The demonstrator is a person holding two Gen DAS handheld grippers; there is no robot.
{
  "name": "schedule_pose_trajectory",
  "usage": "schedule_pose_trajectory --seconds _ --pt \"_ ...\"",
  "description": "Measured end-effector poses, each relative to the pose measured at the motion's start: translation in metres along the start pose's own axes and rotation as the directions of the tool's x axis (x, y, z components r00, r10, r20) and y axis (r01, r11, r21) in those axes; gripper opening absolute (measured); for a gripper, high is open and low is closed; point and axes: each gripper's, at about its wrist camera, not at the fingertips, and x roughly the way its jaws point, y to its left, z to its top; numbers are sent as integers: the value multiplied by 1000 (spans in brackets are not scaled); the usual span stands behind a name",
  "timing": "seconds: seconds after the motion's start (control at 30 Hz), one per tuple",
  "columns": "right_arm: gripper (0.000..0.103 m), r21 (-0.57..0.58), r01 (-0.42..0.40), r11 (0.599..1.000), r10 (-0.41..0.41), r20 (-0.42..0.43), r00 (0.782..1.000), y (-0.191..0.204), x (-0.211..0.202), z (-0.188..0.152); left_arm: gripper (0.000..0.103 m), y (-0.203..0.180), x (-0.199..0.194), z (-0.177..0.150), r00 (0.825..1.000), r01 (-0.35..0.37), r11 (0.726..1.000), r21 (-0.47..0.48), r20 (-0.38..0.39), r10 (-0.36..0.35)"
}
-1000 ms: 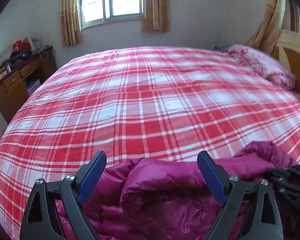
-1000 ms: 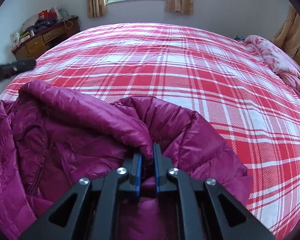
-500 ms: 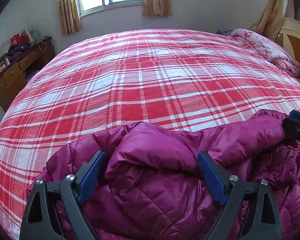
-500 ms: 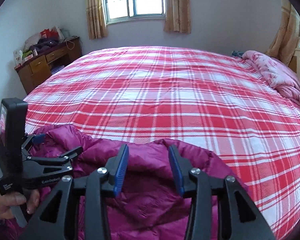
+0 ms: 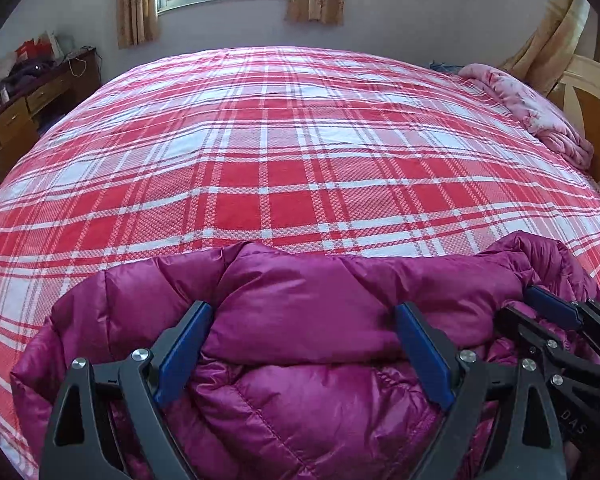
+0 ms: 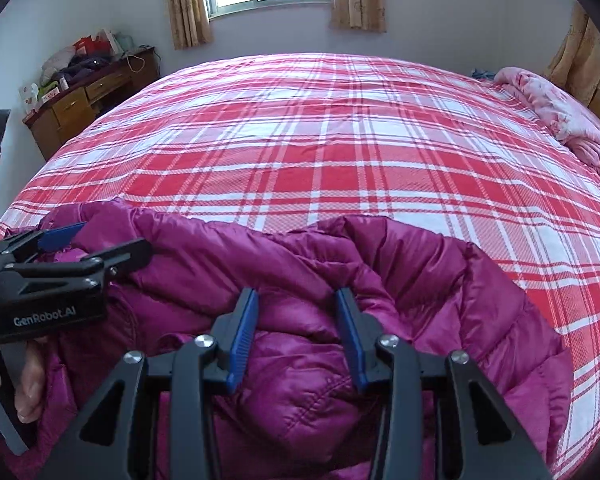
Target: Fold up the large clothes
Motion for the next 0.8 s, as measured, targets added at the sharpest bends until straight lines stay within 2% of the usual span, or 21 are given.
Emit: schedule_pose_trajectory --seconds 0.23,0.8 --pt "45 3 2 1000 -2 -10 1000 0 5 -1 94 -9 8 -2 998 -60 997 38 -16 61" --pt "48 -55 69 996 -70 -27 997 11 11 -1 97 -14 11 -3 995 -97 994 60 -20 98"
